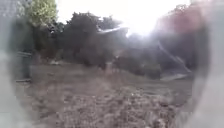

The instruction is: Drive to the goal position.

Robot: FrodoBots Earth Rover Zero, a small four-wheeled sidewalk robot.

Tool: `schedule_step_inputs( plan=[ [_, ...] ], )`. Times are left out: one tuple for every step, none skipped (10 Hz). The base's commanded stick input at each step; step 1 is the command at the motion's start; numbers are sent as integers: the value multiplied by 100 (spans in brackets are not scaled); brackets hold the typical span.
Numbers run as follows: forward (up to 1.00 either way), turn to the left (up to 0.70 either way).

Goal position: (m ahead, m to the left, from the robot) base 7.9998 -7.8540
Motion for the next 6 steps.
schedule_step_inputs(
  plan=[
    [70,0],
    [70,0],
    [70,0],
    [70,0],
    [70,0],
    [70,0]
  ],
)
